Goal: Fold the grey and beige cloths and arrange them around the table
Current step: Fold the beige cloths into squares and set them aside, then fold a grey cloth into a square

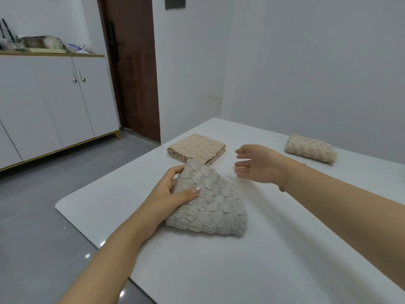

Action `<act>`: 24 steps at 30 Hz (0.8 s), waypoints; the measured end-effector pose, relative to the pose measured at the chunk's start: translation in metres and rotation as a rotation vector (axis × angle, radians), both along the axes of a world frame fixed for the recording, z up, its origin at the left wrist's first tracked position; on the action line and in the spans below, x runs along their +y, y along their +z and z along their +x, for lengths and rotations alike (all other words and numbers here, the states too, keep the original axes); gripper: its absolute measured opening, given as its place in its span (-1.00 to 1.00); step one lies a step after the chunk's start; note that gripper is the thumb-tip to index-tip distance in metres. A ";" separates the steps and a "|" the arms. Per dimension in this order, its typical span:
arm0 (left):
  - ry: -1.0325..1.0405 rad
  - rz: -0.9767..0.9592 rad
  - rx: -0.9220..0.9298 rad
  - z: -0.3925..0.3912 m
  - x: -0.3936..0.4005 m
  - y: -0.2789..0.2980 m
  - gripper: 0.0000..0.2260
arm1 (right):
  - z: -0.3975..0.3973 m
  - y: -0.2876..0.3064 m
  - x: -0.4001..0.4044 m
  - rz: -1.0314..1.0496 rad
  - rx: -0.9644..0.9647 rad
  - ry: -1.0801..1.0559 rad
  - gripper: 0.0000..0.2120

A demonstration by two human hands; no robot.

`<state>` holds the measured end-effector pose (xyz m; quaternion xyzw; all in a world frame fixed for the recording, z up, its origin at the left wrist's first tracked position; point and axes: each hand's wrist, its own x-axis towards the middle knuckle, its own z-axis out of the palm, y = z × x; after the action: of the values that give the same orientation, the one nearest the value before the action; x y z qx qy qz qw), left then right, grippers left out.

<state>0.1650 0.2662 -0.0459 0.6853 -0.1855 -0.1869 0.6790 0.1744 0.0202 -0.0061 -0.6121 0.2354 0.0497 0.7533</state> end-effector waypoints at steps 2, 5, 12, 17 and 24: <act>-0.024 -0.095 0.078 -0.011 -0.007 0.006 -0.60 | -0.035 0.000 -0.009 -0.086 -0.010 0.056 -0.88; -0.100 -0.194 0.160 -0.037 -0.022 0.018 -0.58 | -0.093 -0.001 -0.018 -0.181 -0.084 0.178 -0.78; -0.392 -0.099 0.296 -0.107 -0.064 0.036 -0.62 | -0.221 0.009 -0.035 -0.145 -0.153 0.236 -0.71; -0.315 0.181 0.278 -0.134 -0.085 0.018 -0.71 | -0.269 -0.014 -0.054 -0.436 -0.164 0.160 -0.55; -0.189 0.427 -0.019 -0.149 -0.086 0.013 -0.60 | -0.278 -0.034 -0.049 -0.462 -0.154 0.032 -0.70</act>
<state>0.0156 0.1804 -0.0326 0.7946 -0.2115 -0.2779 0.4966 -0.1037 -0.0291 -0.0405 -0.7737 0.1727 -0.0406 0.6082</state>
